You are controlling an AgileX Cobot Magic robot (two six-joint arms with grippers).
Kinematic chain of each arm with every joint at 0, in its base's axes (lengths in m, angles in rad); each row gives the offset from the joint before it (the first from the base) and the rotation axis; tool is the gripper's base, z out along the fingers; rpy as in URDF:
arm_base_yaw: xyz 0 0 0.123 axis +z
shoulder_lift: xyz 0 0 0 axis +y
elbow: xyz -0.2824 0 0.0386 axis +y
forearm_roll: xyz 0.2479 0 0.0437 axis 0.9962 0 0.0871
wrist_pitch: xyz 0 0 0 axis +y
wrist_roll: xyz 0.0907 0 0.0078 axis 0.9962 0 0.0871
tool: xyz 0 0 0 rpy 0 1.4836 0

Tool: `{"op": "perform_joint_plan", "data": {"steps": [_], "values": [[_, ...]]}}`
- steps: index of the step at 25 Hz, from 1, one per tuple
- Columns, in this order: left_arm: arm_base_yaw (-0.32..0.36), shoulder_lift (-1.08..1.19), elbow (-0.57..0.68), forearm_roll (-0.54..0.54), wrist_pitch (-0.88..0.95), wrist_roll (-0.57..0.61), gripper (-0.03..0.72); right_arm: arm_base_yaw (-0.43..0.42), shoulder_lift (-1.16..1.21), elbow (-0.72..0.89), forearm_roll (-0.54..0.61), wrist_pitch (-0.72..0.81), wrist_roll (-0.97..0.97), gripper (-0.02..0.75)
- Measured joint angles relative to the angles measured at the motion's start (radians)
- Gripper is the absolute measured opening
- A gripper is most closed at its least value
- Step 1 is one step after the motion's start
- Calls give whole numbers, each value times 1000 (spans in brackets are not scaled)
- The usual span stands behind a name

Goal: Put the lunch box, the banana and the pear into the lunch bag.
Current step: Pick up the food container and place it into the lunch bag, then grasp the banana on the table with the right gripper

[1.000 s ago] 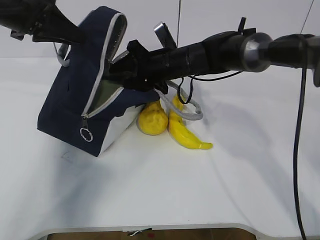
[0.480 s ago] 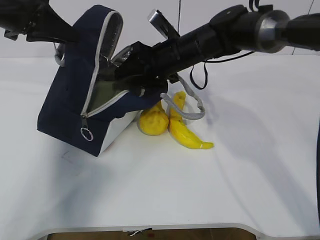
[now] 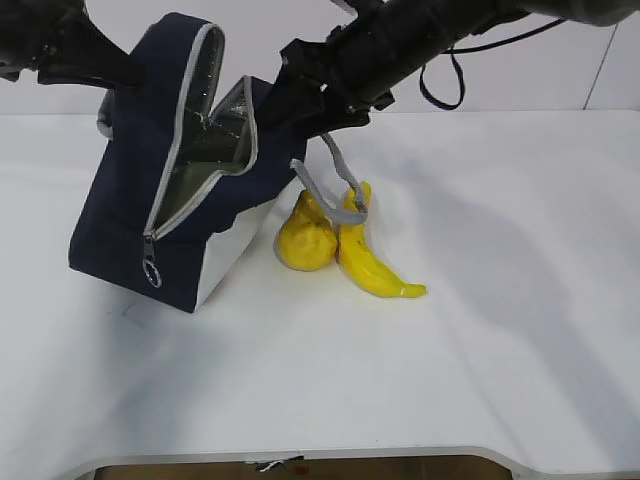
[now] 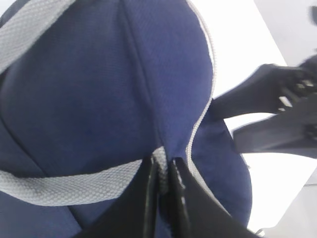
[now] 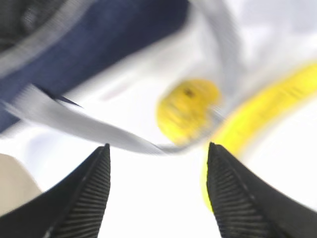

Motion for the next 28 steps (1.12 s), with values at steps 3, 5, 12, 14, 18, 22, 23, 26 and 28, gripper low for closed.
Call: {"op": "perform_joint_plan", "data": {"steps": [3, 5, 12, 14, 18, 22, 23, 26, 28], "values": [[0, 0, 0, 20, 0, -2, 24, 0, -35, -1, -145, 52, 54, 494], [0, 0, 0, 50, 0, -13, 24, 0, -58, -2, -231, 88, 92, 494], [2, 0, 0, 122, -4, -55, 23, 29, -91, -2, -547, 155, 226, 494], [2, 0, 0, 122, -4, -56, 23, 39, -91, -2, -594, 158, 248, 494], [2, 0, 0, 122, 4, -56, 23, 42, -89, -2, -614, 161, 265, 495], [2, 0, 0, 122, 18, -56, 23, 42, -56, -5, -638, 163, 313, 496], [2, 0, 0, 122, 23, -56, 23, 42, -47, -5, -649, 163, 333, 496], [2, 0, 0, 122, 25, -56, 23, 42, -35, -5, -668, 163, 373, 496], [2, 0, 0, 122, 27, -56, 23, 42, -35, -5, -673, 163, 384, 496]]}}
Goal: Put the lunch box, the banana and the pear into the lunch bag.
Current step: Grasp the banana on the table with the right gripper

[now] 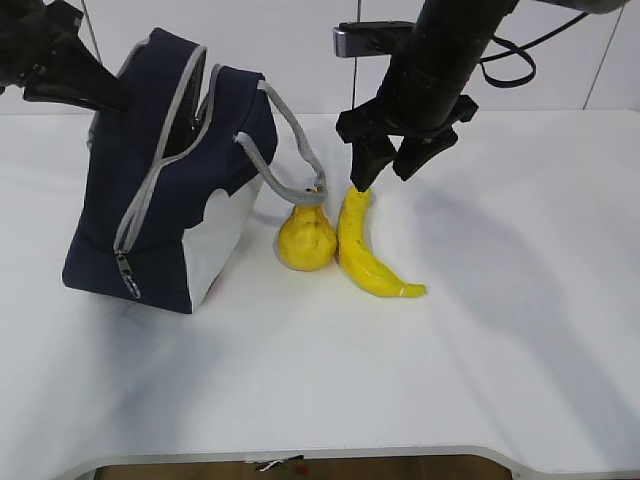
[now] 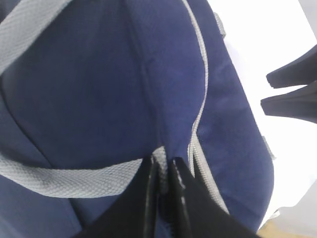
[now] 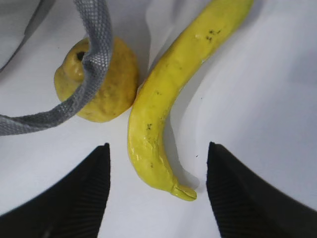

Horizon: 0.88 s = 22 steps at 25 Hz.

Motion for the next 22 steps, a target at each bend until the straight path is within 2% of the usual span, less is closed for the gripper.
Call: {"op": "perform_joint_plan", "data": {"steps": [6, 12, 22], "values": [[0, 0, 0, 0, 2, 0, 23, 1, 0, 7, -2, 0, 15, 496], [0, 0, 0, 2, 4, 0, 23, 1, 2, 98, -22, 0, 20, 496], [0, 0, 0, 2, 6, -1, 23, 15, 6, 100, -10, 0, 22, 496]]}}
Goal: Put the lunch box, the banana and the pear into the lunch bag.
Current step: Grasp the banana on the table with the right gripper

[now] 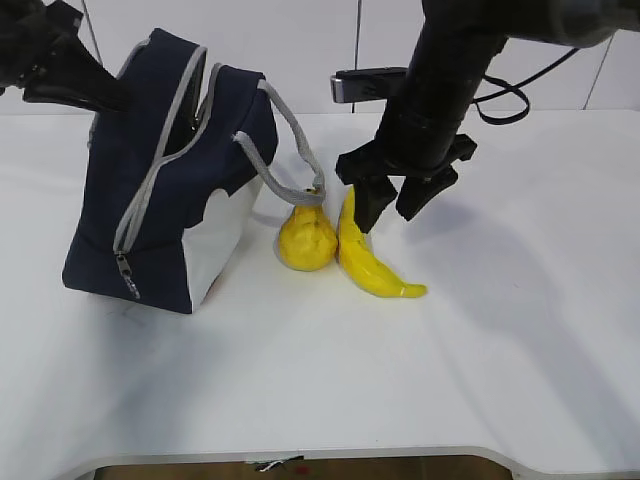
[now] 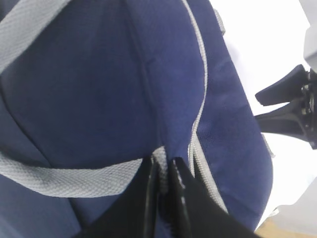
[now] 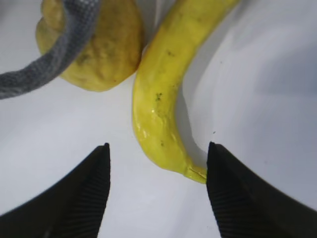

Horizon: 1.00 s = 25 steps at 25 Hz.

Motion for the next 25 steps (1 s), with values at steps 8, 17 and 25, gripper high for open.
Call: {"op": "perform_joint_plan", "data": {"steps": [8, 17, 25], "values": [[0, 0, 0, 0, 14, -2, 23, 25, 50, 0, 12, -6, 5, 496], [0, 0, 0, 0, 28, -2, 23, 25, 94, 0, 12, -10, 9, 496], [0, 0, 0, 0, 30, -2, 23, 25, 127, 0, 12, -15, 9, 496]]}}
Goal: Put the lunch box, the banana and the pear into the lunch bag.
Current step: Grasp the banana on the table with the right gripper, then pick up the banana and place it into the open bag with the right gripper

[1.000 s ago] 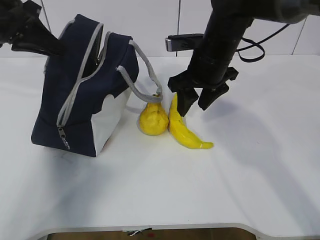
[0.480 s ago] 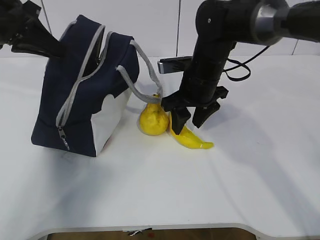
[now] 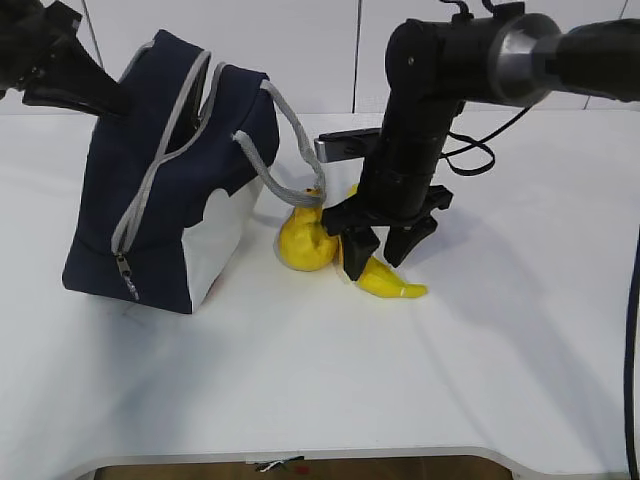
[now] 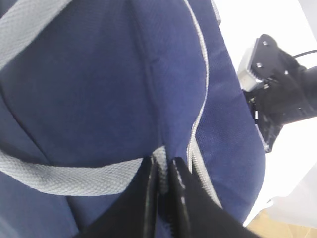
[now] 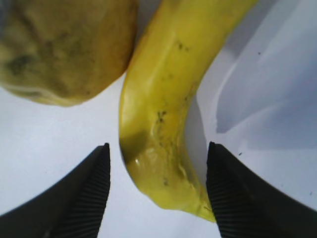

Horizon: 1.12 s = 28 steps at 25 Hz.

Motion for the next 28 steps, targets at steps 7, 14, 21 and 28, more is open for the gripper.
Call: {"op": "perform_joint_plan", "data": {"steps": [7, 14, 21, 28], "values": [[0, 0, -2, 0, 0, 0, 23, 0, 13, 2, 0, -17, 0, 496], [0, 0, -2, 0, 0, 0, 23, 0, 23, 2, 0, -19, 0, 412], [0, 0, -2, 0, 0, 0, 23, 2, 23, 0, -2, -15, 0, 281], [0, 0, -2, 0, 2, 0, 23, 2, 22, -76, -39, 0, 2, 281]]}}
